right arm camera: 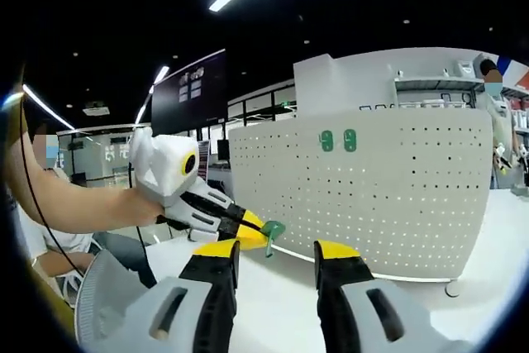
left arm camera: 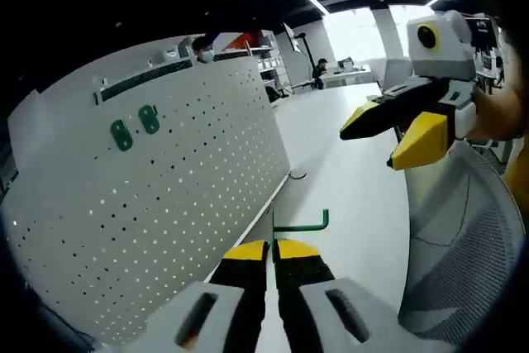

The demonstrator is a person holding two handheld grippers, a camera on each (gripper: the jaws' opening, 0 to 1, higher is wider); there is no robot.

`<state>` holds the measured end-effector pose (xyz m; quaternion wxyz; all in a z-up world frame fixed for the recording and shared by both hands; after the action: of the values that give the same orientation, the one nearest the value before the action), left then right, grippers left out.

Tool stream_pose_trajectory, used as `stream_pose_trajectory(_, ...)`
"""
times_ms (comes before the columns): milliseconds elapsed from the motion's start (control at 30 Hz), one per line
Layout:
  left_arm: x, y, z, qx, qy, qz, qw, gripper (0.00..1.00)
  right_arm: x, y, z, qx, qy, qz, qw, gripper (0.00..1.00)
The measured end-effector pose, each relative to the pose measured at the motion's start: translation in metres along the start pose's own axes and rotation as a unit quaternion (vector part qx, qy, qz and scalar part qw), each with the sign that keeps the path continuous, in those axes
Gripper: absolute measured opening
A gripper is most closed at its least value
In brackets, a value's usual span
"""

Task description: Insert the hook assembly into the mounting plate slot until the hook locks in place.

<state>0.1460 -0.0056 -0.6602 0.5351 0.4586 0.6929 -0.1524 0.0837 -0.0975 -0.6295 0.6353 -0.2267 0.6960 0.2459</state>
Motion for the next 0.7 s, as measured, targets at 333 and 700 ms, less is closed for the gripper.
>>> stream_pose_trajectory(333,-0.012,0.001,-0.008,-0.009,-0.032,-0.019,0.9993,0.02,-0.008,0.010,0.004,-0.007,-0.007,-0.007,0.9999,0.32)
stream_pose_trajectory(700,-0.025,0.003,-0.007,-0.008,-0.079,-0.079,0.9938,0.02,-0.016,0.004,0.002,0.002,-0.016,0.000,0.9999,0.27)
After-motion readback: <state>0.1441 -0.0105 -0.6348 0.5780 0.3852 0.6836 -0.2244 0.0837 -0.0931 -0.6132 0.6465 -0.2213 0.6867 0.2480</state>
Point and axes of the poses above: the point that each gripper's makers call its tool centre point, and the gripper's own axes: z roughly forward along the fingers, y roughly to its left, x roughly out of its underside, the point moved 3 cm from there along -z, roughly backward along the fingers
